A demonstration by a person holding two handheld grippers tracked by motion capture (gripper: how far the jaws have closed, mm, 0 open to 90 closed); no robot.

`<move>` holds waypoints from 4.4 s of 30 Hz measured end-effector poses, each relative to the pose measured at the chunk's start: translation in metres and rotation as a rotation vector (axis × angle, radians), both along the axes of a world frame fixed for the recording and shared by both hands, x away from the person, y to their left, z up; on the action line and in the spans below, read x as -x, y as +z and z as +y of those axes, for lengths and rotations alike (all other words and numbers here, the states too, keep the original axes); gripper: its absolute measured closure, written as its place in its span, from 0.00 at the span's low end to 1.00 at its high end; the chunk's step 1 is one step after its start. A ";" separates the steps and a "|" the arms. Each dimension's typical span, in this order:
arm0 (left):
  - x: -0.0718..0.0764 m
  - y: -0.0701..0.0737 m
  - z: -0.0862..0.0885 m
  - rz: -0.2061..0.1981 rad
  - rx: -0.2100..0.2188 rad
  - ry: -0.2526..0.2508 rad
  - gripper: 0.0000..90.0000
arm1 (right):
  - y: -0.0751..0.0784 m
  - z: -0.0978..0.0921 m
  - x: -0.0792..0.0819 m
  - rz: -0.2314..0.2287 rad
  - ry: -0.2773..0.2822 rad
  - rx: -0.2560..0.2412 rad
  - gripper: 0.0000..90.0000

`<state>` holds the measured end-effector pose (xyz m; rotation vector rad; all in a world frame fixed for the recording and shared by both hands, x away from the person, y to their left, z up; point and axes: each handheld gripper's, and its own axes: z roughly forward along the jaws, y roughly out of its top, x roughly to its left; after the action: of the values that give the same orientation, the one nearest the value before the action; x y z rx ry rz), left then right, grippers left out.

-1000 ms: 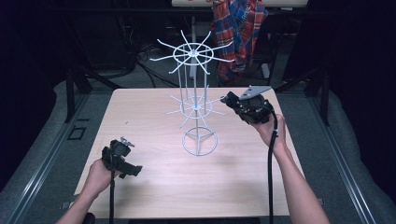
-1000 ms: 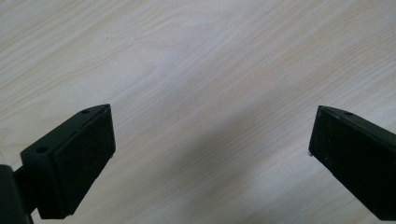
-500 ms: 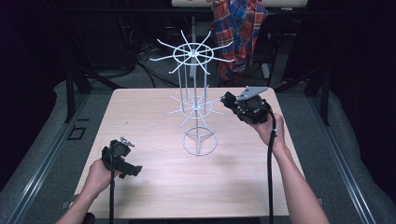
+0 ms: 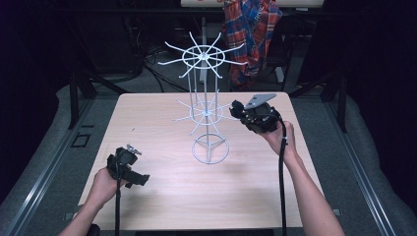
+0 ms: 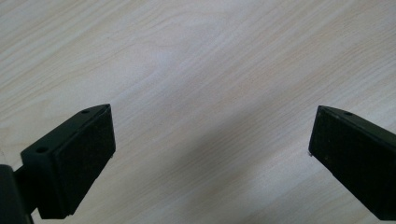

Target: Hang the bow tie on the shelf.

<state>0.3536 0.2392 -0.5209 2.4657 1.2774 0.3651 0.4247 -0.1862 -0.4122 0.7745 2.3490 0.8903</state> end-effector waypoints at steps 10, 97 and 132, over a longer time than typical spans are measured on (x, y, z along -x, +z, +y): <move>0.000 0.000 0.000 0.000 -0.001 -0.001 0.01 | -0.009 0.004 -0.002 0.032 0.025 -0.034 0.82; 0.000 0.000 0.000 0.001 -0.004 -0.003 0.01 | -0.038 0.021 -0.007 0.134 0.134 -0.124 0.75; 0.001 0.001 0.000 -0.005 0.001 -0.002 0.01 | -0.025 -0.004 0.017 0.288 0.017 -0.031 0.35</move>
<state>0.3523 0.2397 -0.5195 2.4636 1.2728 0.3696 0.4079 -0.1901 -0.4373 0.9519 2.5977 0.8730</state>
